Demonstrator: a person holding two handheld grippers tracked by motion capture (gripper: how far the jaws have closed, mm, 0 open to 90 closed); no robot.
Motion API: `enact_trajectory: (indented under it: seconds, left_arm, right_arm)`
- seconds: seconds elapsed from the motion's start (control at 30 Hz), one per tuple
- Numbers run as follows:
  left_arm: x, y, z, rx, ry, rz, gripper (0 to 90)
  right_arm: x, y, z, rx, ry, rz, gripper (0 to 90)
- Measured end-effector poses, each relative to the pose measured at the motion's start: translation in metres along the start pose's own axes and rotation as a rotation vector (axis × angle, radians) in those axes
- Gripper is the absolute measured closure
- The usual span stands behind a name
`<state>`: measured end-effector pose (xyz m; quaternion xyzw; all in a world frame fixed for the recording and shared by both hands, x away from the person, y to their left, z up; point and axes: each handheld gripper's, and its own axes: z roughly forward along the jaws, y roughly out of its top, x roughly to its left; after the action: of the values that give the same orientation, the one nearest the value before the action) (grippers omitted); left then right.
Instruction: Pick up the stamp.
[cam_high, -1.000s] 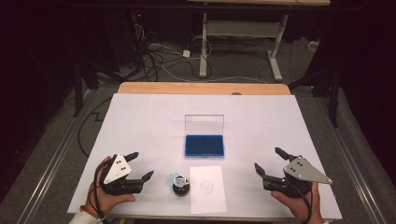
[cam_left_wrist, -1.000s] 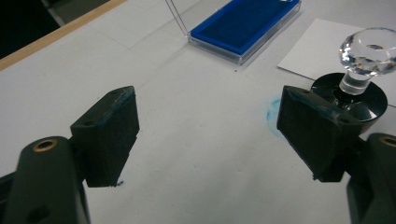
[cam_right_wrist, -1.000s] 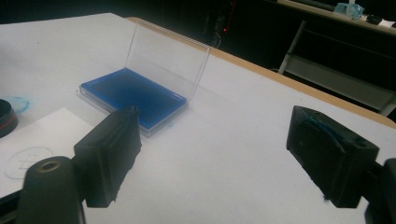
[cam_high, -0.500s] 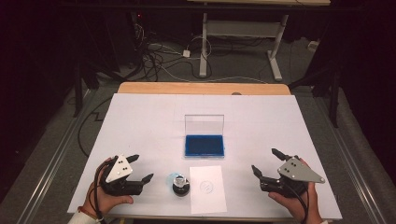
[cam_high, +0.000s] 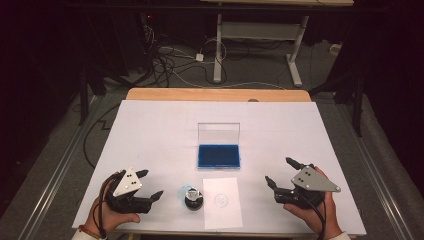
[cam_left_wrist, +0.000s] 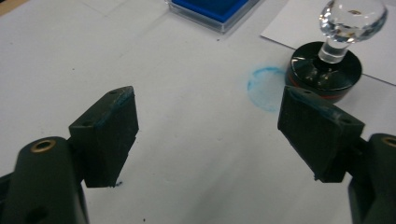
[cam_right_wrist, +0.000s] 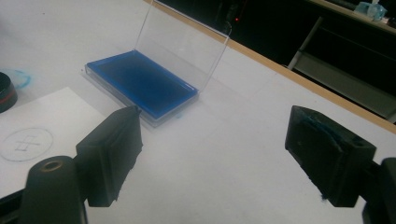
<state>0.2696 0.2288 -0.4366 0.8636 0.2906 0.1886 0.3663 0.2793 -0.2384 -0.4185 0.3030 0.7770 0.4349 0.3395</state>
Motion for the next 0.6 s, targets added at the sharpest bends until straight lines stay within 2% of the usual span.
enact_trajectory:
  seconds: [0.03, 0.1, 0.17, 0.3, 0.47, 0.6]
  left_arm:
    - [0.000, 0.000, 0.000, 0.000, 0.000, 0.000, 19.6]
    - [-0.004, 0.006, 0.001, 0.031, -0.029, 0.011, 19.1]
    - [-0.006, 0.008, 0.002, 0.044, -0.029, 0.015, 19.1]
    - [-0.012, 0.016, 0.007, 0.087, -0.057, 0.031, 19.1]
    - [-0.019, 0.027, 0.010, 0.094, -0.090, 0.054, 19.1]
    - [-0.027, 0.036, 0.016, 0.107, -0.137, 0.067, 19.1]
  right_arm:
    - [0.000, 0.000, 0.000, 0.000, 0.000, 0.000, 19.1]
    - [0.001, 0.000, 0.002, -0.001, 0.002, -0.001, 19.2]
    - [0.001, 0.000, 0.002, 0.000, 0.004, -0.001, 19.4]
    - [0.002, -0.001, 0.004, 0.011, 0.006, -0.007, 19.5]
    - [0.002, -0.002, 0.006, 0.017, 0.008, -0.002, 19.9]
    - [0.002, -0.003, 0.005, 0.010, -0.002, -0.002, 20.5]
